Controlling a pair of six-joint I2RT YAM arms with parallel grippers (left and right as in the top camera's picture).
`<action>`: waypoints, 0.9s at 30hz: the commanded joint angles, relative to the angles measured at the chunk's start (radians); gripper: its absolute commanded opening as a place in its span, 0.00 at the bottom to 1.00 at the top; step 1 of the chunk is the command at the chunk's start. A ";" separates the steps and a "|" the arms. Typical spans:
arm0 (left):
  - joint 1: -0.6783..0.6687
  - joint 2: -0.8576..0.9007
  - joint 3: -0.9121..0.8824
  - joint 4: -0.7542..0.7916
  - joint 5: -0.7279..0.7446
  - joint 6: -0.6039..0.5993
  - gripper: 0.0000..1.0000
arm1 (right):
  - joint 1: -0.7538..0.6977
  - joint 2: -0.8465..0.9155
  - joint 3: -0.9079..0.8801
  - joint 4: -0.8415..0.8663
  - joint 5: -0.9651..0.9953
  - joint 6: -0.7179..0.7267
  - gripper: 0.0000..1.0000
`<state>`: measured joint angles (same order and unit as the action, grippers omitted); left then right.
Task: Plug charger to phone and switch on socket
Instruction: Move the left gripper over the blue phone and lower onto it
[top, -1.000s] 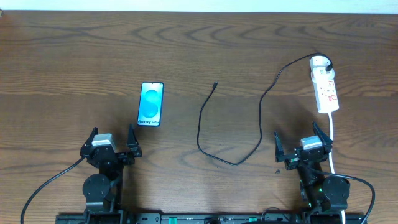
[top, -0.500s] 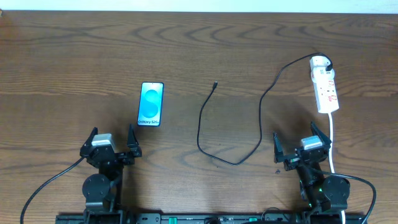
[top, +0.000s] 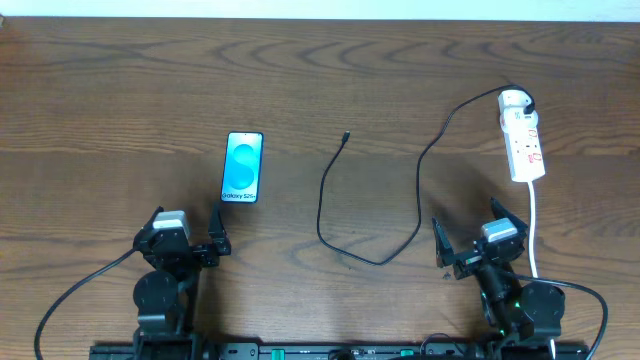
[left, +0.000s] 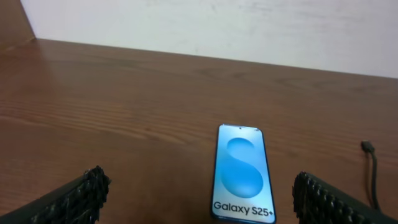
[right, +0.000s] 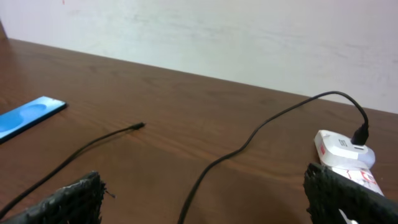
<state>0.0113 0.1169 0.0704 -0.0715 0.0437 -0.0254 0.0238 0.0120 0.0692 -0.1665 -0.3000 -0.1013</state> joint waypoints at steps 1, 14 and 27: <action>-0.002 0.063 0.092 0.005 0.048 0.002 0.96 | 0.008 0.005 0.080 -0.045 -0.022 0.018 0.99; -0.002 0.560 0.605 -0.284 0.127 0.009 0.96 | 0.008 0.361 0.503 -0.336 -0.055 0.018 0.99; -0.002 1.069 1.341 -0.871 0.158 0.117 0.96 | 0.008 0.861 1.022 -0.709 -0.077 0.018 0.99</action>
<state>0.0109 1.0885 1.2808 -0.8715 0.1883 0.0216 0.0238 0.7948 0.9993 -0.8349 -0.3599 -0.0875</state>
